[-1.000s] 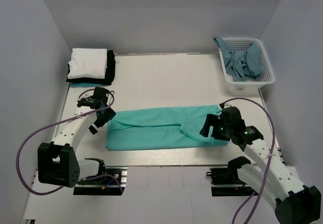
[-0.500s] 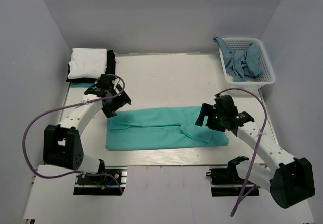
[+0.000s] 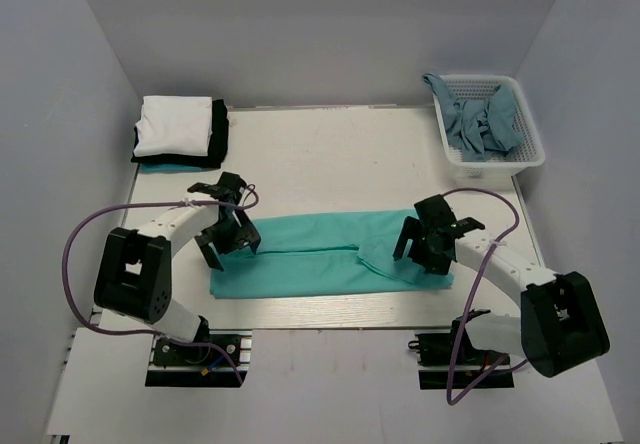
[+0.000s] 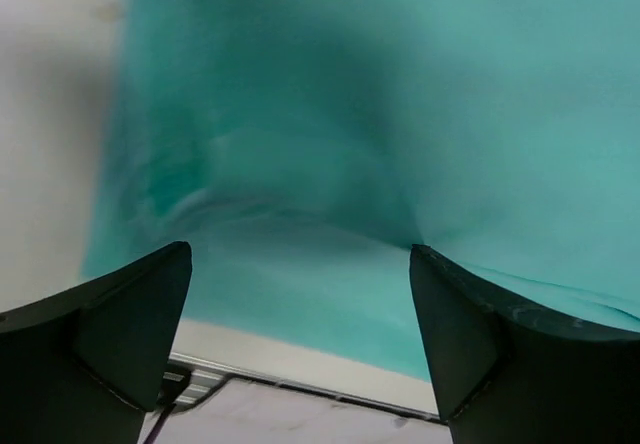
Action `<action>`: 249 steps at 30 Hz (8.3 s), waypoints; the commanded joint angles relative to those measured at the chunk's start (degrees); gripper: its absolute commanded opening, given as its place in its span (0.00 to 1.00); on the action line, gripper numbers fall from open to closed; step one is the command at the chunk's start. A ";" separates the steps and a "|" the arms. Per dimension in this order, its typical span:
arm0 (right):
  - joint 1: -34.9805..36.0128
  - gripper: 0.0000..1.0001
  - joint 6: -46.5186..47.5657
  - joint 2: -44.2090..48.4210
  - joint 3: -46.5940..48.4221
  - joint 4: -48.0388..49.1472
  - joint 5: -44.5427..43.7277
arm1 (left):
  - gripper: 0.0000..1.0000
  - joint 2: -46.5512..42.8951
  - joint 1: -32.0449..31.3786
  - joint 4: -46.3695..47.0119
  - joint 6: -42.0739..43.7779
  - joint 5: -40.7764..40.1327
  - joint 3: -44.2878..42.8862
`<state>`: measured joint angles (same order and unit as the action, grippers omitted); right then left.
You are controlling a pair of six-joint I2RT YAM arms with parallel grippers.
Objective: Fold and stack the t-shirts
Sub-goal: Fold the other side of the tshirt into a rectangle, then rotate the tshirt 90 degrees, then grab the bottom of the folded rectangular tshirt with both arms, then fold the folded rectangular tshirt in 1/3 of the way
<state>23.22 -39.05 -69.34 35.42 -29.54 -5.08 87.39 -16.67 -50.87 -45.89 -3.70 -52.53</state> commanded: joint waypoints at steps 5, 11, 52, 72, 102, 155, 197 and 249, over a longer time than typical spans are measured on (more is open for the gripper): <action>-1.07 0.90 -2.53 -3.69 0.18 -3.86 -5.21 | 1.00 -6.70 1.02 -18.38 -8.42 -13.26 -6.35; -0.90 0.90 -0.77 -3.26 -0.17 -2.54 -4.50 | 1.00 -7.95 1.55 -14.35 -11.86 -10.19 -10.75; -0.98 0.90 2.40 -1.24 0.62 -3.95 -4.41 | 0.00 5.69 5.24 -11.10 -30.06 -15.01 -14.42; -0.81 0.90 2.57 -4.66 -2.90 -1.66 -1.69 | 0.00 -5.91 3.48 -15.05 -16.68 -13.80 -4.79; -0.72 0.90 1.52 -13.87 7.90 -4.85 0.51 | 1.00 4.81 -8.37 -3.18 -12.64 -5.70 -1.71; 18.09 0.90 11.20 -52.11 55.25 -2.27 -5.37 | 1.00 -19.72 -24.91 -12.94 -19.85 2.47 5.60; 9.21 0.88 4.33 -4.41 4.84 4.58 15.54 | 0.37 -4.25 -29.92 19.56 -15.99 8.19 12.01; 6.40 0.00 2.92 -21.27 41.36 -6.32 3.43 | 0.00 9.80 -19.20 -1.44 -9.84 -7.10 -34.19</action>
<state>30.85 -37.71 -88.47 70.37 -34.61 1.78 96.12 -38.04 -53.87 -58.50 -7.81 -81.80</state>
